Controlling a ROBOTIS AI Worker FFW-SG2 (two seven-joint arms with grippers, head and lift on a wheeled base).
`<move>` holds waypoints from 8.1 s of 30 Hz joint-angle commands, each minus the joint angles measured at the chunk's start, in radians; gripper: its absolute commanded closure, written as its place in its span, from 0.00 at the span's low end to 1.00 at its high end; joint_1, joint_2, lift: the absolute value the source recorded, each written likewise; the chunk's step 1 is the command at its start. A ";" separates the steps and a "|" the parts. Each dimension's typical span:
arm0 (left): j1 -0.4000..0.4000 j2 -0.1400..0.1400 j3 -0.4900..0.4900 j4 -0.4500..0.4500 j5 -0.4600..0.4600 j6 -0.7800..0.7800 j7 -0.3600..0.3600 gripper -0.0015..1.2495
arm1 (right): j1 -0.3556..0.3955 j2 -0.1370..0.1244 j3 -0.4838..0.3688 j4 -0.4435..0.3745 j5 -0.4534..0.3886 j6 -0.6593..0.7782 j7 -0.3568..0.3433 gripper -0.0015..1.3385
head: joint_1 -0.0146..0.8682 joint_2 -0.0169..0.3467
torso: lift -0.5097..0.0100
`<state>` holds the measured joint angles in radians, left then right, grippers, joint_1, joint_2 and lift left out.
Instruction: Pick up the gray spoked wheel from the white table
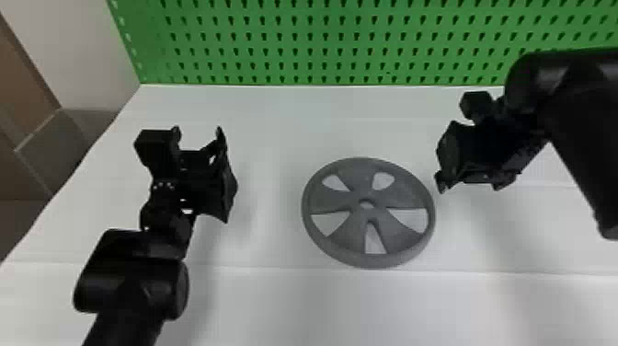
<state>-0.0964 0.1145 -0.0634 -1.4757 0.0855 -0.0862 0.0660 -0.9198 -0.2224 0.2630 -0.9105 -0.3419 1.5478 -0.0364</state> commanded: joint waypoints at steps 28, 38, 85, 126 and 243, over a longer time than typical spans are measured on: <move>-0.023 0.056 -0.062 0.000 -0.007 0.034 0.008 0.34 | -0.088 -0.002 0.140 0.300 -0.281 -0.163 0.000 0.05 | 0.90 0.25 | 0.80; -0.042 0.079 -0.099 0.000 -0.006 0.054 0.018 0.34 | -0.113 0.021 0.098 0.446 -0.282 -0.218 0.000 0.06 | 0.90 0.25 | 0.80; -0.072 0.134 -0.171 -0.002 0.011 0.080 0.061 0.34 | -0.192 0.087 0.308 0.613 -0.417 -0.313 -0.039 0.07 | 0.90 0.25 | 0.80; -0.078 0.148 -0.193 -0.003 0.017 0.085 0.075 0.34 | -0.217 0.094 0.222 0.660 -0.374 -0.336 -0.079 0.62 | 0.90 0.25 | 0.80; 0.041 0.067 -0.026 -0.172 0.094 0.060 0.080 0.34 | 0.702 0.123 -0.298 -0.696 0.225 -1.431 0.026 0.81 | 0.90 0.25 | 0.80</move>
<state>-0.0569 0.1867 -0.0915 -1.6452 0.1795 -0.0204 0.1457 -0.2598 -0.1062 -0.0301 -1.6009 -0.1519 0.1906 -0.0116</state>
